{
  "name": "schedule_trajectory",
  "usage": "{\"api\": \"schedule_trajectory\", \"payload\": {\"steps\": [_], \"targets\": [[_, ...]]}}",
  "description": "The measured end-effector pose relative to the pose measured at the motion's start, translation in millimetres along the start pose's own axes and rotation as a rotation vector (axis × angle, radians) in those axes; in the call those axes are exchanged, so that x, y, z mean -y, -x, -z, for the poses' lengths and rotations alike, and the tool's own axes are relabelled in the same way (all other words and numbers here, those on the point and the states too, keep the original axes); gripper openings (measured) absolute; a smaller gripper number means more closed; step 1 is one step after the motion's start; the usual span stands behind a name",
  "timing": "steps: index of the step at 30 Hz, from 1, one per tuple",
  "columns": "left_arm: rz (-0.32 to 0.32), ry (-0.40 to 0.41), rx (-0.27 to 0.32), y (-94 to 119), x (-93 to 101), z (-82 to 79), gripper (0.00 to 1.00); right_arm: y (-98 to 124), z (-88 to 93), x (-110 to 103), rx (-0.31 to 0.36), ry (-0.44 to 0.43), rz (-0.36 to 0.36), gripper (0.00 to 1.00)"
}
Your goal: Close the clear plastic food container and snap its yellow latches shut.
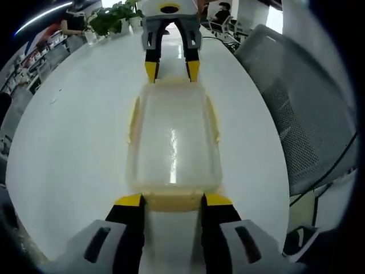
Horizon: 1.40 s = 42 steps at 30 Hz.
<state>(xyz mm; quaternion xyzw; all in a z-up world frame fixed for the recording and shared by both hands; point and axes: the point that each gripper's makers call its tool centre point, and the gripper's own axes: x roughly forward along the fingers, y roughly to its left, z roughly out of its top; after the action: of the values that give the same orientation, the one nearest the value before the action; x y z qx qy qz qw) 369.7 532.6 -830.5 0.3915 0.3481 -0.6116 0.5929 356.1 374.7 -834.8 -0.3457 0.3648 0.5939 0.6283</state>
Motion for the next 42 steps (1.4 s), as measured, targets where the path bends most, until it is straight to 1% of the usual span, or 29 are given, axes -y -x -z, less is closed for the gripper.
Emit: {"api": "schedule_trajectory", "payload": {"steps": [4,7,10,13,16,19,25,32,42], "targets": [[0.001,0.003,-0.014,1.7,3.6,-0.8,0.37,0.9,0.5,-2.5,0.004,0.001,-0.001,0.37],[-0.002,0.013,-0.002,6.5,4.4,-5.8,0.37,3.4,2.4,-3.8,-0.012,0.008,-0.002,0.37],[-0.007,0.017,-0.002,11.1,5.3,-9.0,0.37,11.5,-0.5,-3.0,0.003,0.011,-0.001,0.37],[-0.015,0.028,0.004,14.5,4.5,-12.5,0.38,18.1,-2.4,-1.3,0.007,0.023,0.015,0.37],[-0.023,0.023,0.003,17.4,6.9,-19.0,0.38,26.1,-1.9,-3.5,0.006,0.031,0.020,0.37],[-0.037,-0.002,0.007,21.1,8.8,-28.5,0.38,34.8,0.2,-7.5,0.010,0.024,0.017,0.37],[-0.043,-0.003,0.024,25.2,10.2,-46.1,0.38,56.3,4.9,-10.9,0.015,0.031,0.030,0.38],[-0.043,-0.001,0.035,27.6,13.8,-64.8,0.38,71.6,11.8,-13.0,0.015,0.037,0.046,0.38],[-0.049,-0.003,0.036,26.4,11.0,-86.2,0.38,91.8,22.9,-12.3,0.015,0.035,0.054,0.38]]}}
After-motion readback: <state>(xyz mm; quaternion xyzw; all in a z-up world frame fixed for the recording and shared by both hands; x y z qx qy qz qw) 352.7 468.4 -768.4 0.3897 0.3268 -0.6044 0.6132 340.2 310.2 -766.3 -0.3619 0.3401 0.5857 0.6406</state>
